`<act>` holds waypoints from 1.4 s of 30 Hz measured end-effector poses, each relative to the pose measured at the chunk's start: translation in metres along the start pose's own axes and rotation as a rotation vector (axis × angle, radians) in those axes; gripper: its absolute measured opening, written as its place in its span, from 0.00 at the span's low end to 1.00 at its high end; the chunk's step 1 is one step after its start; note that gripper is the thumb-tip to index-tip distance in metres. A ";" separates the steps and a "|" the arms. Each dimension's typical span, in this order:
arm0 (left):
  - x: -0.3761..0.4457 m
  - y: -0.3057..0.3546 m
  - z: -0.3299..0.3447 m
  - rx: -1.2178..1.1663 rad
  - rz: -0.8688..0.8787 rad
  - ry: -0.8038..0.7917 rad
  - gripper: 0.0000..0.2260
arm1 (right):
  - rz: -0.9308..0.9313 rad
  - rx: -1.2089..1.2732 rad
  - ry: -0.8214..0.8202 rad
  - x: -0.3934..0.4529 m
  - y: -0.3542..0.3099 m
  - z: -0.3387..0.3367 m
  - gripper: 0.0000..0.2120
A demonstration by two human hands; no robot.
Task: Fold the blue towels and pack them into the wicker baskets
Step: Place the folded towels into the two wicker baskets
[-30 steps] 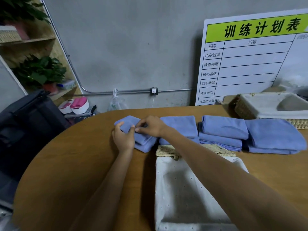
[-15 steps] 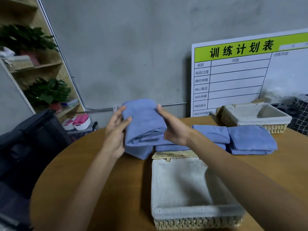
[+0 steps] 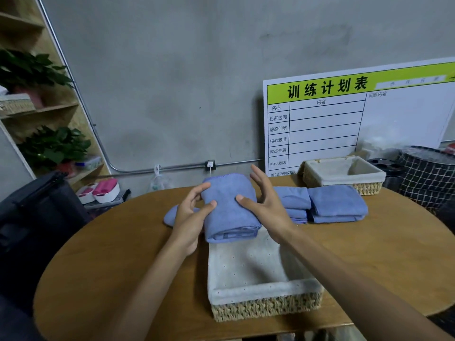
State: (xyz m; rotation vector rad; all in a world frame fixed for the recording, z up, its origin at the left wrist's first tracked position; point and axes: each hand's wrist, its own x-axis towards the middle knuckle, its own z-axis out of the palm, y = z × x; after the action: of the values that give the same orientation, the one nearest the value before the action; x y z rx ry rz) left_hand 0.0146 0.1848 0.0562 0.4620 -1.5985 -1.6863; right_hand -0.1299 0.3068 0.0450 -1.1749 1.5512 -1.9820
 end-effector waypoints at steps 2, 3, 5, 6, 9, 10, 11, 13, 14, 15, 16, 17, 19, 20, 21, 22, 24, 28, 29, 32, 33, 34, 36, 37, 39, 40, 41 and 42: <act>-0.001 0.000 0.002 -0.006 0.009 -0.001 0.15 | -0.075 -0.046 -0.015 -0.001 -0.001 -0.002 0.34; -0.002 -0.001 0.003 -0.014 0.006 -0.006 0.15 | -0.095 -0.059 -0.020 -0.002 0.000 -0.002 0.32; -0.006 -0.004 0.004 -0.019 -0.012 -0.040 0.14 | -0.114 -0.088 -0.025 -0.002 0.001 -0.004 0.30; -0.010 -0.006 0.004 -0.005 -0.022 -0.069 0.16 | -0.113 -0.110 -0.022 -0.003 0.002 -0.006 0.29; -0.021 -0.007 0.004 0.116 0.002 -0.150 0.28 | -0.092 -0.175 -0.032 -0.009 0.004 -0.009 0.25; -0.025 -0.009 0.002 0.148 0.014 -0.168 0.30 | -0.089 -0.207 -0.043 -0.014 0.006 -0.011 0.23; -0.029 -0.010 0.000 0.174 0.025 -0.185 0.30 | -0.086 -0.239 -0.059 -0.020 0.008 -0.012 0.21; -0.039 -0.017 -0.007 0.241 0.027 -0.227 0.28 | -0.074 -0.296 -0.106 -0.035 0.013 -0.015 0.19; -0.044 -0.022 -0.011 0.306 0.023 -0.260 0.26 | -0.057 -0.321 -0.138 -0.043 0.016 -0.016 0.17; -0.050 -0.027 -0.014 0.402 0.023 -0.301 0.24 | -0.032 -0.345 -0.175 -0.050 0.019 -0.017 0.17; -0.054 -0.033 -0.016 0.514 0.024 -0.341 0.22 | 0.000 -0.372 -0.211 -0.056 0.023 -0.018 0.16; -0.058 -0.036 -0.018 0.612 0.021 -0.370 0.19 | 0.033 -0.394 -0.239 -0.061 0.027 -0.017 0.16; -0.060 -0.038 -0.020 0.715 0.022 -0.375 0.16 | 0.079 -0.415 -0.275 -0.064 0.030 -0.016 0.16; -0.059 -0.036 -0.020 0.746 0.021 -0.367 0.16 | 0.089 -0.425 -0.282 -0.065 0.029 -0.015 0.16; -0.058 -0.033 -0.019 0.793 0.021 -0.364 0.15 | 0.092 -0.444 -0.288 -0.064 0.028 -0.015 0.17; -0.058 -0.031 -0.018 0.854 0.028 -0.372 0.16 | 0.091 -0.477 -0.299 -0.064 0.028 -0.015 0.18; -0.058 -0.026 -0.015 0.975 0.039 -0.410 0.18 | 0.073 -0.567 -0.333 -0.065 0.029 -0.017 0.21; -0.066 -0.021 -0.011 1.096 0.065 -0.473 0.21 | 0.008 -0.716 -0.367 -0.066 0.029 -0.020 0.34; -0.067 -0.021 -0.011 1.151 0.090 -0.482 0.22 | -0.005 -0.751 -0.375 -0.065 0.028 -0.020 0.37; -0.064 -0.020 -0.016 1.424 0.171 -0.542 0.29 | -0.038 -0.871 -0.431 -0.064 0.031 -0.020 0.40; -0.063 -0.020 -0.018 1.479 0.164 -0.559 0.33 | -0.047 -0.920 -0.465 -0.065 0.031 -0.020 0.39; -0.063 -0.021 -0.022 1.502 0.151 -0.569 0.36 | -0.058 -0.968 -0.502 -0.065 0.032 -0.021 0.37; -0.063 -0.025 -0.026 1.485 0.142 -0.591 0.42 | -0.074 -1.041 -0.574 -0.063 0.031 -0.024 0.33; -0.064 -0.027 -0.027 1.468 0.138 -0.610 0.43 | -0.072 -1.067 -0.600 -0.062 0.030 -0.026 0.32; -0.064 -0.027 -0.029 1.434 0.096 -0.652 0.37 | -0.043 -1.084 -0.631 -0.058 0.030 -0.030 0.31; -0.063 -0.026 -0.031 1.409 0.039 -0.673 0.31 | -0.035 -1.070 -0.633 -0.057 0.031 -0.032 0.31; -0.063 -0.025 -0.032 1.385 -0.031 -0.695 0.25 | -0.038 -1.046 -0.627 -0.057 0.032 -0.034 0.30; -0.061 -0.024 -0.034 1.368 -0.091 -0.711 0.22 | -0.047 -1.020 -0.622 -0.057 0.034 -0.037 0.30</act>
State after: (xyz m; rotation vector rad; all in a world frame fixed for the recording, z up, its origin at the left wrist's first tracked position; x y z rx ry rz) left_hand 0.0722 0.2044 0.0139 0.5801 -3.1866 -0.5245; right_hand -0.1323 0.3587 -0.0100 -1.9225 2.1601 -0.5887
